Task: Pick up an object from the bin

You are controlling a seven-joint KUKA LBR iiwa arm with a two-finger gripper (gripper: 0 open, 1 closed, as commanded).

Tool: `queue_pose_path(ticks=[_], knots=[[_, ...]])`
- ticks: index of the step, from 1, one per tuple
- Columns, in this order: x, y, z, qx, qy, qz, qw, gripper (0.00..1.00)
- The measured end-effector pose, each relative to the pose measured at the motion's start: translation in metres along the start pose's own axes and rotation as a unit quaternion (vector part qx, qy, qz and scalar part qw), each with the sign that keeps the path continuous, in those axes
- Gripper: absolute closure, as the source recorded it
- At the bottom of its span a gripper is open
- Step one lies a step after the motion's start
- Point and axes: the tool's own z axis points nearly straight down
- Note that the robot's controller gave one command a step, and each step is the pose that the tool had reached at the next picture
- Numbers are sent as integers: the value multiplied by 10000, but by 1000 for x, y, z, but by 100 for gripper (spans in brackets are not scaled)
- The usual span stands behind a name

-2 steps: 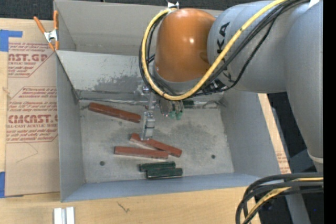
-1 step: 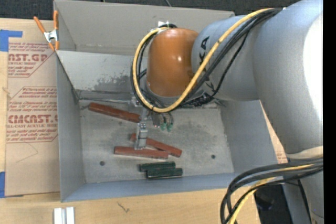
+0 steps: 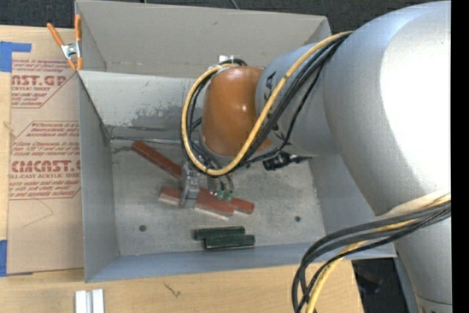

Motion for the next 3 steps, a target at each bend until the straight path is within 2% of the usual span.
queue_pose_path(ticks=[1,2,3], knots=[[4,-1,5,20,51,0,10000,0],[4,-1,5,19,51,1,10000,0],[61,6,5,13,86,-1746,9846,100]])
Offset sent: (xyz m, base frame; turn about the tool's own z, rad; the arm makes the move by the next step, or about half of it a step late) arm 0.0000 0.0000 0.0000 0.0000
